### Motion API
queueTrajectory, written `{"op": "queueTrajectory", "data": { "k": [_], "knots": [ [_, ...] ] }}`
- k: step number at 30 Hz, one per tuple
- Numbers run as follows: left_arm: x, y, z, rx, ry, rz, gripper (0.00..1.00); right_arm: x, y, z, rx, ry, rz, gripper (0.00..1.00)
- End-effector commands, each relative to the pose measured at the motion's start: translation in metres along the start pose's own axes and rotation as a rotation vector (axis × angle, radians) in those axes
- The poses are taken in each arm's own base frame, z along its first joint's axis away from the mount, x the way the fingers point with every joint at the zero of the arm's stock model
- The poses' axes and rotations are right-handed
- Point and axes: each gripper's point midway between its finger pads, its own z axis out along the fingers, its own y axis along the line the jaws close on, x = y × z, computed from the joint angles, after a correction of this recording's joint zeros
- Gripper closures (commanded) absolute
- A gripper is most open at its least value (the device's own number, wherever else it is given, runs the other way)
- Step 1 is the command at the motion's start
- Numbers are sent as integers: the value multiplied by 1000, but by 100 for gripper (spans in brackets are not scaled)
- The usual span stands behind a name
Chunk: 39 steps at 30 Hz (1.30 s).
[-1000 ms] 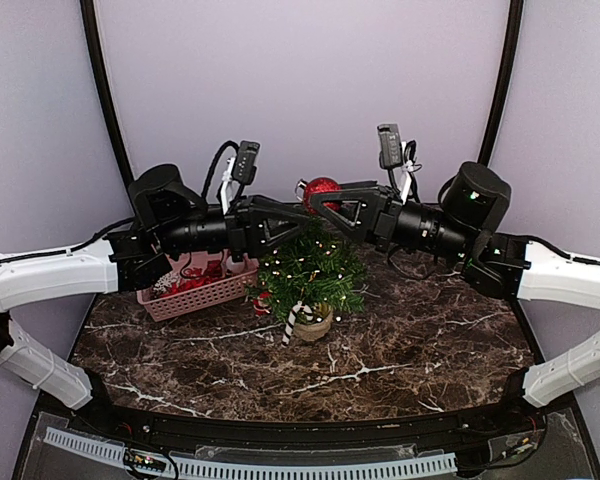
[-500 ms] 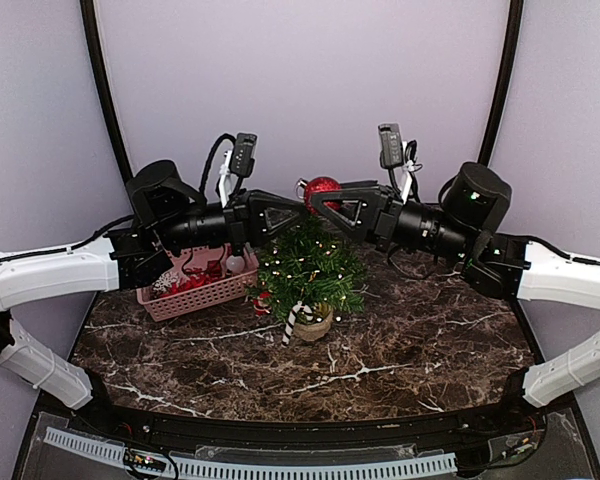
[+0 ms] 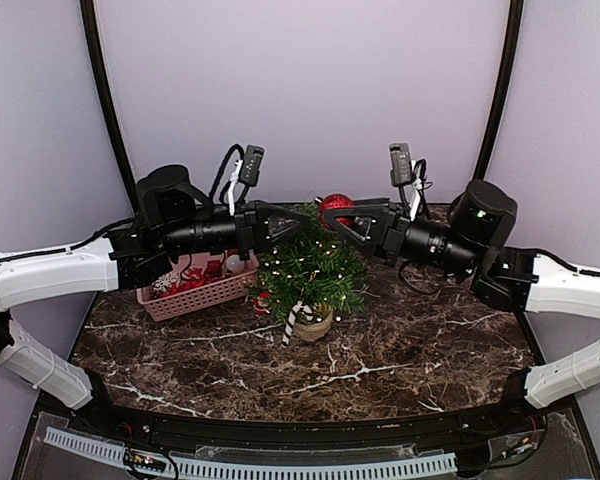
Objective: Decorate the small christmas tree
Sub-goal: Hang the ornament ball on the branch.
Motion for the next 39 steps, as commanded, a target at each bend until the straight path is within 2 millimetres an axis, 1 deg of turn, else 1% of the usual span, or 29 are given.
{"op": "queueTrajectory", "data": {
  "k": [1, 4, 7, 17, 22, 30, 39],
  "knots": [
    [18, 14, -5, -98, 81, -55, 100, 9, -17, -8, 71, -1, 22, 56],
    [29, 23, -5, -142, 128, -75, 100, 23, -27, -12, 108, 25, 43, 56],
    [35, 26, -4, -153, 160, -83, 100, 33, -33, -17, 131, 39, 61, 56],
    [46, 34, 4, -192, 259, -73, 100, 52, -52, -25, 216, 79, 74, 57],
    [53, 41, 4, -249, 310, -65, 100, 63, -60, -28, 251, 111, 79, 57],
    [60, 44, 6, -317, 377, -19, 100, 71, -67, -34, 292, 129, 79, 57],
    [58, 52, 2, -386, 398, 4, 100, 77, -74, -33, 318, 149, 82, 57]
  ]
}}
